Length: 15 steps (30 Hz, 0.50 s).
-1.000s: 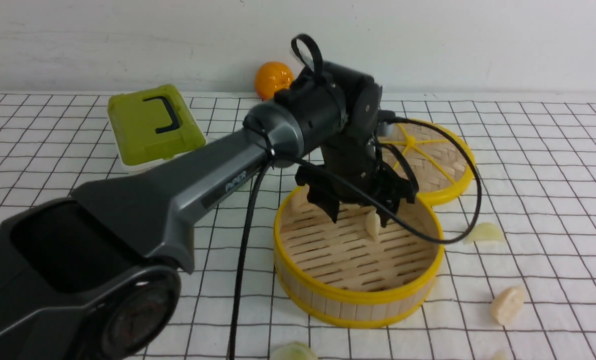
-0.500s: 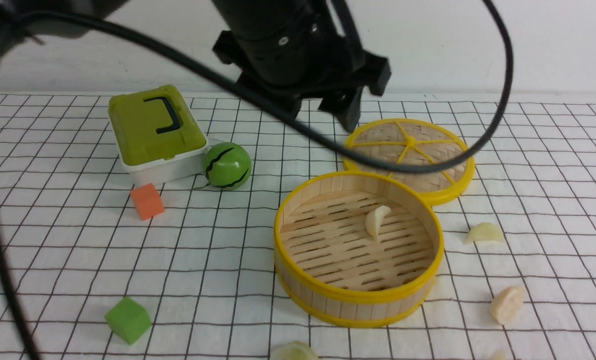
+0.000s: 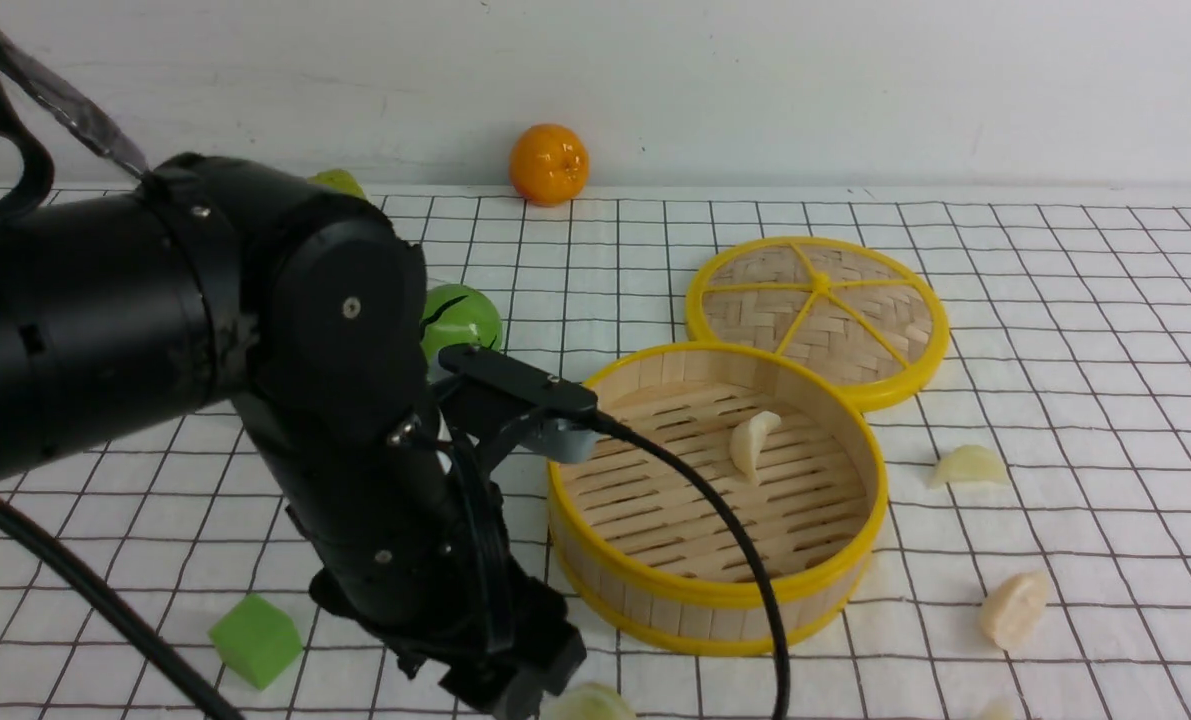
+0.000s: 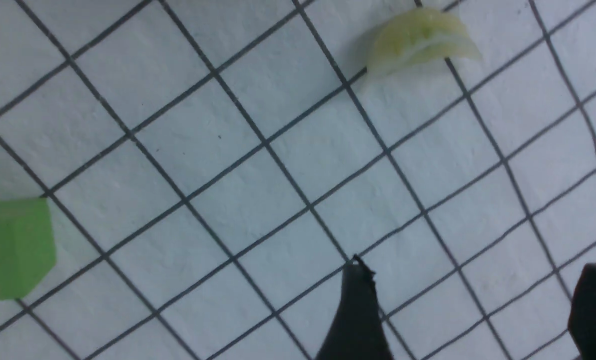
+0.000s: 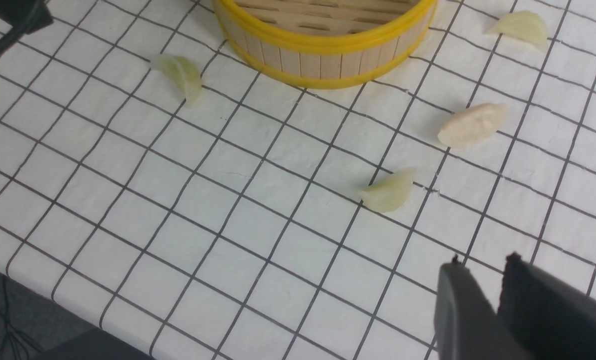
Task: Put the dumplings into the steamer on the table with the white tablecloth.
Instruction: 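Reach for and grasp a dumpling on the table with the left gripper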
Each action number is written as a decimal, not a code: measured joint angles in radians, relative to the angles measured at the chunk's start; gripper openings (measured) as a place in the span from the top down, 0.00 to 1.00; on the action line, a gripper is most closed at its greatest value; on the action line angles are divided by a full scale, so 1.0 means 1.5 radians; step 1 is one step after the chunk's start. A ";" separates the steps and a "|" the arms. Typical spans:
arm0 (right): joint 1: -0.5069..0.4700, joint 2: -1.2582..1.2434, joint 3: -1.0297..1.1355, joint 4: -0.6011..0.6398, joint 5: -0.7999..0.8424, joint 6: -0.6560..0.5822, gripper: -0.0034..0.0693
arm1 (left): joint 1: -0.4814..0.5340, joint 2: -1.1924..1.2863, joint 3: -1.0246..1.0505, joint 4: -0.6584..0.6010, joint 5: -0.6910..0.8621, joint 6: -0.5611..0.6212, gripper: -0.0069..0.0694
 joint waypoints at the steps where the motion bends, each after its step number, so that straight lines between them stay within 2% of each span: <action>1: 0.000 0.000 0.000 0.000 0.000 0.000 0.77 | 0.000 0.003 0.001 -0.005 -0.016 -0.005 0.22; 3: 0.000 0.000 0.000 0.000 0.000 0.000 0.77 | 0.000 0.005 0.001 -0.014 -0.029 0.000 0.22; 7: 0.000 -0.002 0.000 0.000 0.000 0.000 0.77 | 0.000 0.014 0.001 -0.038 -0.063 0.085 0.22; 8: 0.000 -0.002 0.000 0.000 0.000 0.000 0.77 | 0.000 0.018 0.001 -0.047 -0.071 0.154 0.22; 15: 0.000 -0.002 0.000 0.000 0.001 0.000 0.76 | 0.000 0.042 0.001 -0.054 -0.085 0.400 0.22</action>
